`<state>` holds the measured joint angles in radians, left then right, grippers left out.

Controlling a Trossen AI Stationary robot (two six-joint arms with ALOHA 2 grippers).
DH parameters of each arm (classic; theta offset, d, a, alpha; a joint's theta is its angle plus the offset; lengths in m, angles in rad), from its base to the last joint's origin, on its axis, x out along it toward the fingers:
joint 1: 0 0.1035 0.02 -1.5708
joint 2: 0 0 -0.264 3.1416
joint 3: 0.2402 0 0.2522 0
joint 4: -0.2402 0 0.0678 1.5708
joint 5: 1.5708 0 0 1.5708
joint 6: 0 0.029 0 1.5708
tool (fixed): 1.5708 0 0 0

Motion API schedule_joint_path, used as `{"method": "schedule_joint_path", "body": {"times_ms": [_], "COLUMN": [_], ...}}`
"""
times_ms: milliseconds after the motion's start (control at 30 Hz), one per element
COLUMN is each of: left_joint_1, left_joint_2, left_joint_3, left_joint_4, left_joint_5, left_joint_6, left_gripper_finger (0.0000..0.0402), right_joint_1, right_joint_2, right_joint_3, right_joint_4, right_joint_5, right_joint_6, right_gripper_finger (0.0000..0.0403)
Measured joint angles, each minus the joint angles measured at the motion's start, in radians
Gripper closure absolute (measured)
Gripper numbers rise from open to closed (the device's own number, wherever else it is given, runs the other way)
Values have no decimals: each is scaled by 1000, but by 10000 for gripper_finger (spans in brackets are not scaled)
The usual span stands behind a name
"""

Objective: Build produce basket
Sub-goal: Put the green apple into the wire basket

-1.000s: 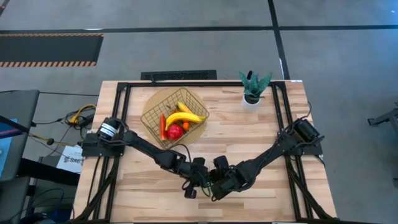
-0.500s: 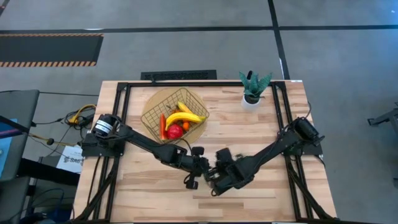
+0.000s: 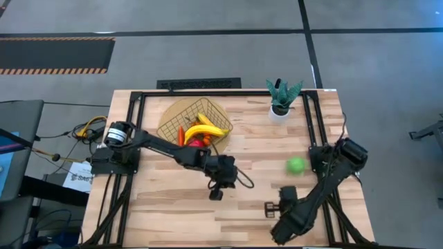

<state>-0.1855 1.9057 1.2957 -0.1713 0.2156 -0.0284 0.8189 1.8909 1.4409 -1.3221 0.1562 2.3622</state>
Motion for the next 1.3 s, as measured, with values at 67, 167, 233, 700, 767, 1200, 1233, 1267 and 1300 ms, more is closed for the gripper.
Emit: {"method": "schedule_joint_path", "body": {"times_ms": [67,167,233,700,767,1200,1233,1267,1300], "left_joint_1": [23,53,69,92,92,105,105,105,105], "left_joint_2": [0,0,0,3,3,3,3,3,3], "left_joint_3": [2,2,2,0,0,0,0,0,0], "left_joint_4": [13,13,8,1,1,-22,-23,-24,-25], "left_joint_5": [33,87,131,235,235,278,278,278,278], "left_joint_6": [23,36,36,104,117,138,138,138,138], "left_gripper_finger": [401,401,401,401,401,401,401,401,401], "right_joint_1": [16,23,19,-140,-142,-201,-214,-227,-243], "right_joint_2": [-5,-2,-4,-151,-227,-525,-533,-540,-545], "right_joint_3": [-14,-20,-19,-33,-79,-332,-346,-363,-378], "right_joint_4": [68,61,40,-242,-241,-207,-202,-193,-185], "right_joint_5": [-27,-58,-79,101,157,181,180,176,171], "right_joint_6": [5,11,12,-38,-40,-25,-24,-24,-24], "right_gripper_finger": [402,402,402,403,403,403,403,403,403]}}
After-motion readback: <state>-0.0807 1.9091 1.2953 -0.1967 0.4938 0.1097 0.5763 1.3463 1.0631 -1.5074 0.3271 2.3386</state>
